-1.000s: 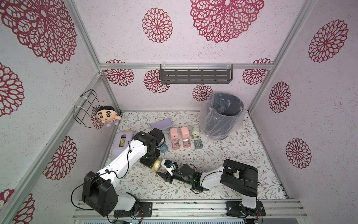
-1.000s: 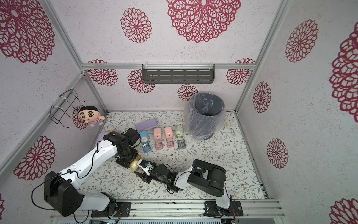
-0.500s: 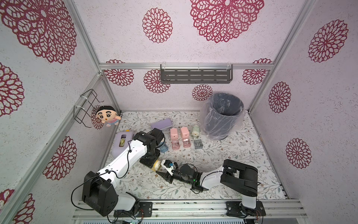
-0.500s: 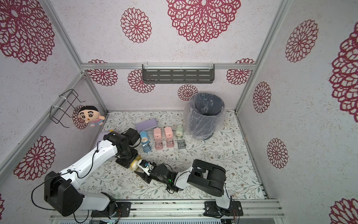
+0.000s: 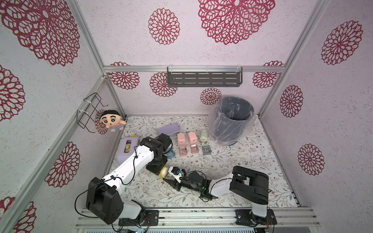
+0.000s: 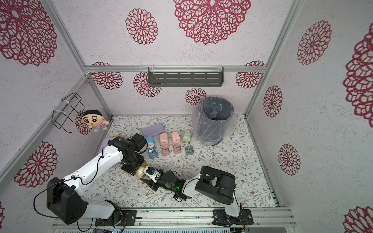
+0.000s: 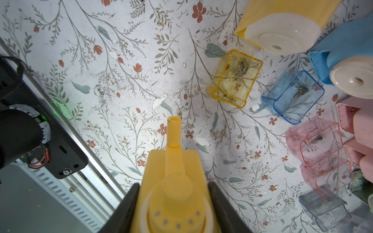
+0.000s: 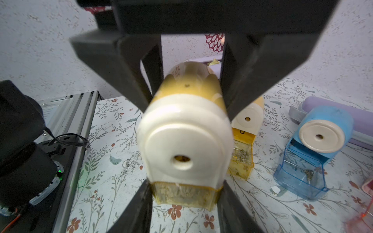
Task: Take out the pencil sharpener tray and clean the shavings
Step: Open the container of the pencil sharpener.
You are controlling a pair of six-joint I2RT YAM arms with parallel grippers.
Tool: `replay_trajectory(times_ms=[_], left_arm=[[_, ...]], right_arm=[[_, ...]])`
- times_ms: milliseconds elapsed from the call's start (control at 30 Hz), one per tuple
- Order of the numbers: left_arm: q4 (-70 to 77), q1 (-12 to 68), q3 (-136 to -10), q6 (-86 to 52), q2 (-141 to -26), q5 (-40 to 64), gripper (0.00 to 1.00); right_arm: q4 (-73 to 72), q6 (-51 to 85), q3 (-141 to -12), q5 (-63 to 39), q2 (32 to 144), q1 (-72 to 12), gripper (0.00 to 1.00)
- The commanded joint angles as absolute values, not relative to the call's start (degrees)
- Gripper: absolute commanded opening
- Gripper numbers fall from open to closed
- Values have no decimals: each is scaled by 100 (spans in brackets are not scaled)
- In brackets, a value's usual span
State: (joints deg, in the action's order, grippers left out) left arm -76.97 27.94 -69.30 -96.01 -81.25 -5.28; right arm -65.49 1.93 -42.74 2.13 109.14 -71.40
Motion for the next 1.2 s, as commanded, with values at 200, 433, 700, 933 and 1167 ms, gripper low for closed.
replay_trajectory(times_ms=[200, 433, 700, 933, 1167], left_arm=[[-7761, 2786, -7119, -9566, -8200, -844, 26], [-7769, 2788, -7137, -9565, -8248, -848, 26], [-7758, 2792, -7180, -9552, -8326, -840, 26], [-7769, 2791, -7203, -9539, -8375, -848, 26], [-7718, 2787, -7211, -9515, -8407, -818, 26]], right_arm=[[-6760, 62, -4027, 223, 10661, -7084, 44], [-6842, 47, -3929, 298, 10635, -7084, 44], [-6934, 61, -3849, 332, 10620, -7084, 44], [-7041, 62, -3756, 457, 10603, -7084, 44], [-7090, 84, -3710, 432, 10595, -7077, 45]])
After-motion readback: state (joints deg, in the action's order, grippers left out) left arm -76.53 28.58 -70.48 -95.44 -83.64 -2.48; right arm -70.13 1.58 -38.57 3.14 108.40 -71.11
